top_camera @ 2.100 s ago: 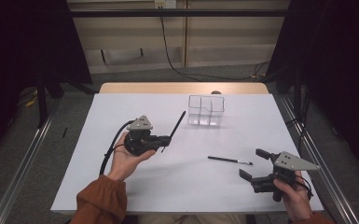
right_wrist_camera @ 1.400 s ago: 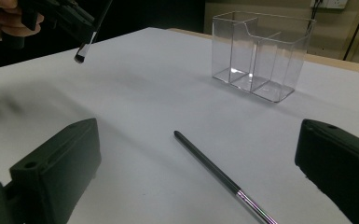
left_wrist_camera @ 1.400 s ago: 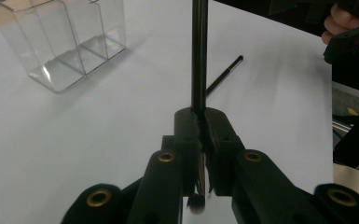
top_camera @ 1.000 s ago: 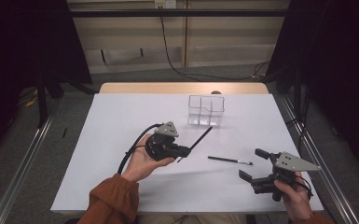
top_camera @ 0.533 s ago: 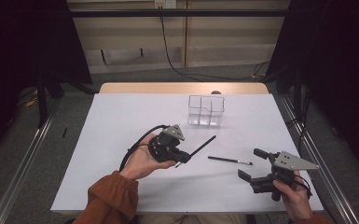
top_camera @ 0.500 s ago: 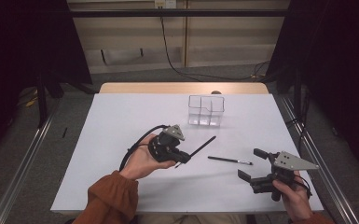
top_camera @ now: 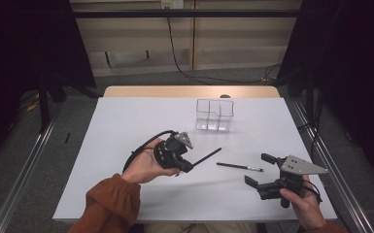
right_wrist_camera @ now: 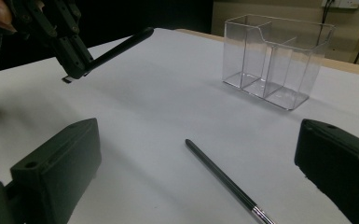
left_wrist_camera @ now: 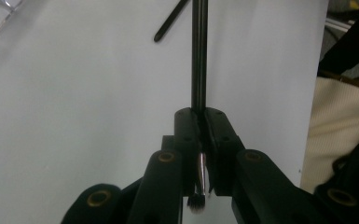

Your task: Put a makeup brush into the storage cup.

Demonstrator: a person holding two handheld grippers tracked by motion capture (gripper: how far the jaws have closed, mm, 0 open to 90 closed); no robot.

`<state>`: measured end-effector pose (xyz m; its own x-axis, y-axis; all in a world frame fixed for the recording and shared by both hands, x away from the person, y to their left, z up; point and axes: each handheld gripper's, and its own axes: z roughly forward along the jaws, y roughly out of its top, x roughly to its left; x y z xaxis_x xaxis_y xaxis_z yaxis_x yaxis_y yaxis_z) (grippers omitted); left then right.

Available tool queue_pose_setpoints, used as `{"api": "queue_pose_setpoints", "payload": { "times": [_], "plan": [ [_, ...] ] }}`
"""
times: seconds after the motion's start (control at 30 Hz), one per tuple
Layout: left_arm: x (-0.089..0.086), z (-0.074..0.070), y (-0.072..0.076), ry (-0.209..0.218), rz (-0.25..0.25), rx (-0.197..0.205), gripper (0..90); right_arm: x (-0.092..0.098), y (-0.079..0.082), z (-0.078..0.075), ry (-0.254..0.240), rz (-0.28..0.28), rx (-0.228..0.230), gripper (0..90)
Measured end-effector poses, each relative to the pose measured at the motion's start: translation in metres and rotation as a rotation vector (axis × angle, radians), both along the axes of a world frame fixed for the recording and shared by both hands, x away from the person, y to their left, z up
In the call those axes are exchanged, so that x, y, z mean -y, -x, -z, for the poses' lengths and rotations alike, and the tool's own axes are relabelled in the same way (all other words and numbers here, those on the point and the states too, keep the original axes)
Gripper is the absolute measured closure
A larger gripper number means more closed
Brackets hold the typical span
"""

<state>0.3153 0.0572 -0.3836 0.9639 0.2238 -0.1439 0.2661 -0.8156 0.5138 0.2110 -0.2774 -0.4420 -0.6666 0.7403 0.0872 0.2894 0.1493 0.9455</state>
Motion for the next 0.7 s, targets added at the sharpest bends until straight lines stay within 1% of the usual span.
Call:
{"api": "queue_pose_setpoints", "payload": {
  "times": [0.03,0.07,0.17,0.2,0.23,0.27,0.33,0.4,0.47,0.53,0.57,0.6,0.63,0.7],
  "plan": [
    [0.0,0.0,0.0,-0.017,0.011,-0.002,84.4,0.0,0.0,0.0,0.004,-0.005,0.0,0.0],
    [-0.001,0.0,0.0,-0.033,0.01,0.001,84.4,-0.001,0.0,-0.001,0.002,-0.008,-0.004,0.0],
    [-0.001,0.001,-0.001,-0.06,0.016,-0.008,84.4,-0.001,-0.003,-0.002,0.003,-0.003,-0.015,0.1],
    [0.001,0.003,0.0,-0.08,0.02,-0.015,84.4,-0.001,-0.004,-0.003,0.001,-0.009,-0.019,0.0],
    [0.002,0.005,0.001,-0.102,0.027,-0.013,84.4,-0.001,-0.005,-0.003,0.003,-0.017,-0.025,0.0],
    [0.004,0.006,0.002,-0.103,0.022,-0.022,84.4,-0.001,-0.006,-0.005,0.006,-0.023,-0.029,0.0],
    [0.005,0.006,0.002,-0.107,0.032,-0.023,84.4,-0.001,-0.007,-0.007,0.003,-0.038,-0.03,0.0],
    [0.006,0.006,0.002,-0.123,0.049,-0.026,84.4,-0.001,-0.008,-0.011,-0.003,-0.042,-0.018,0.0],
    [0.006,0.006,0.003,-0.13,0.057,-0.027,84.4,-0.002,-0.008,-0.015,0.001,-0.05,-0.016,0.0],
    [0.006,0.005,0.003,-0.126,0.05,-0.029,84.4,-0.003,-0.01,-0.019,0.007,-0.071,-0.02,0.0],
    [0.005,0.004,0.003,-0.134,0.055,-0.026,84.4,-0.004,-0.011,-0.021,0.013,-0.081,-0.029,0.0],
    [0.005,0.003,0.003,-0.132,0.051,-0.024,84.4,-0.005,-0.012,-0.023,0.029,-0.099,-0.039,0.0],
    [0.005,0.003,0.003,-0.131,0.049,-0.026,84.4,-0.006,-0.014,-0.025,0.034,-0.112,-0.047,0.0],
    [0.004,0.003,0.003,-0.135,0.051,-0.027,84.4,-0.009,-0.018,-0.028,0.049,-0.128,-0.041,0.0]
  ]
}}
